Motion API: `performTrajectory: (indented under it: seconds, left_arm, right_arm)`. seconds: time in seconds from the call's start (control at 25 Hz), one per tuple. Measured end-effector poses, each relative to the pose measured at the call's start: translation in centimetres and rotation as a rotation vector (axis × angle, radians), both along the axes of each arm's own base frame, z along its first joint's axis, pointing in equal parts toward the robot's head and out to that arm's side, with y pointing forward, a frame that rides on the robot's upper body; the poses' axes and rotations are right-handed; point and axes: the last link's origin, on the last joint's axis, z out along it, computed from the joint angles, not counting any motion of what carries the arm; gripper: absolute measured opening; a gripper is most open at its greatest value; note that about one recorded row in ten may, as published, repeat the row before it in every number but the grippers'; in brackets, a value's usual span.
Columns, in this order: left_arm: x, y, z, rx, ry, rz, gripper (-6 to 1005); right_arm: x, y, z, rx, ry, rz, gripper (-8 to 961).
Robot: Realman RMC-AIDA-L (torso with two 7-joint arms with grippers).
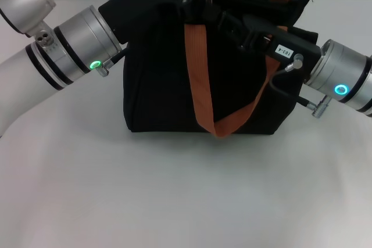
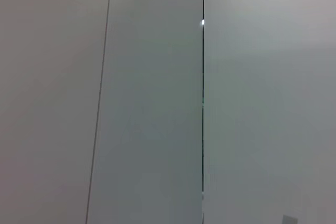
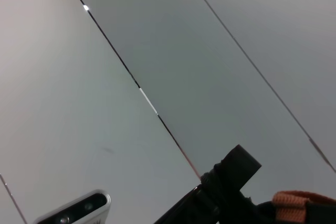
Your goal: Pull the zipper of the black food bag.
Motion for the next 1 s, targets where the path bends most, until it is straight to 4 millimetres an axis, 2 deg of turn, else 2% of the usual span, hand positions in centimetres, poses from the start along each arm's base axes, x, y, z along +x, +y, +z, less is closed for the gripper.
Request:
performTrajectory:
  seconds: [0.12,1.0]
  left_arm:
    - [-0.1,0.0,0.0,0.001,-0.002,0.002,80]
    - [-0.3,-0.4,0.0,0.018,0.001,-0.005,88]
  right_arm:
    - [0.4,0.0,0.3,-0.007,0.029,-0.038,0]
    - [2.3,-0.1,0.8,-0.062,0.042,-0.149,0]
